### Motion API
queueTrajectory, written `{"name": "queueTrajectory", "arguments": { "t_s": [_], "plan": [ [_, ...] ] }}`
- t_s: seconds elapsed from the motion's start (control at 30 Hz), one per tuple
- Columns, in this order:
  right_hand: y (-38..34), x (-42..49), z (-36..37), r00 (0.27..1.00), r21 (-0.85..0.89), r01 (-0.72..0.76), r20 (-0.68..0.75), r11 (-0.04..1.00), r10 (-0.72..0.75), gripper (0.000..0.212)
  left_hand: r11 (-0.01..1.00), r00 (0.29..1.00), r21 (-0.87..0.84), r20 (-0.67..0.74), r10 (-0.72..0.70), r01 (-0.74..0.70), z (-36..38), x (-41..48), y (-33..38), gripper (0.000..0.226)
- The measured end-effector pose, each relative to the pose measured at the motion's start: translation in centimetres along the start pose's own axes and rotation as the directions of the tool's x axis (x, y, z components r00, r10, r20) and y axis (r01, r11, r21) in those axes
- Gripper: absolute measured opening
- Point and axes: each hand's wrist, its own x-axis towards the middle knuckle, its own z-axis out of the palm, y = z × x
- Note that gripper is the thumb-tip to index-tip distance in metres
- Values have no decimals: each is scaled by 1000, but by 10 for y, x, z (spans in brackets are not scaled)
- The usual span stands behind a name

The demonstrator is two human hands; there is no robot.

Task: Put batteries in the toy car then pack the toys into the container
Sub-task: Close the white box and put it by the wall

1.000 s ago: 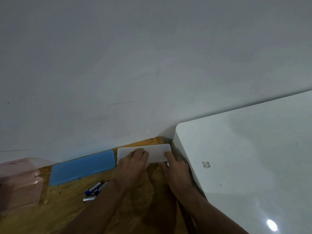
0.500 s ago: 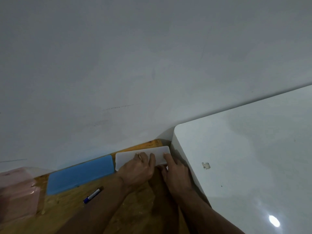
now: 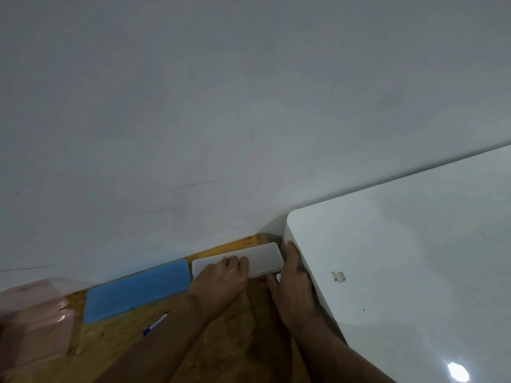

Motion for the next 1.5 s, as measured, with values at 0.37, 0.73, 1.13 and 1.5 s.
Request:
{"name": "queueTrajectory", "arguments": {
  "t_s": [0.37,0.73,1.13,1.5],
  "plan": [
    [15,10,15,1000,-256,15,18,967,-10,47,953,996,-292,-19,-88,78,-32,4,-29,36],
    [15,4,12,999,-110,43,35,993,-39,6,845,948,-467,-41,-315,260,-34,12,-48,26],
    [-18,-19,-10,991,-182,132,15,974,-131,28,756,932,-584,4,-362,296,-22,9,-61,39],
    [-62,20,-20,769,-534,637,498,556,-402,36,720,928,-639,-26,-371,270,-20,9,-62,44]
  ]
}}
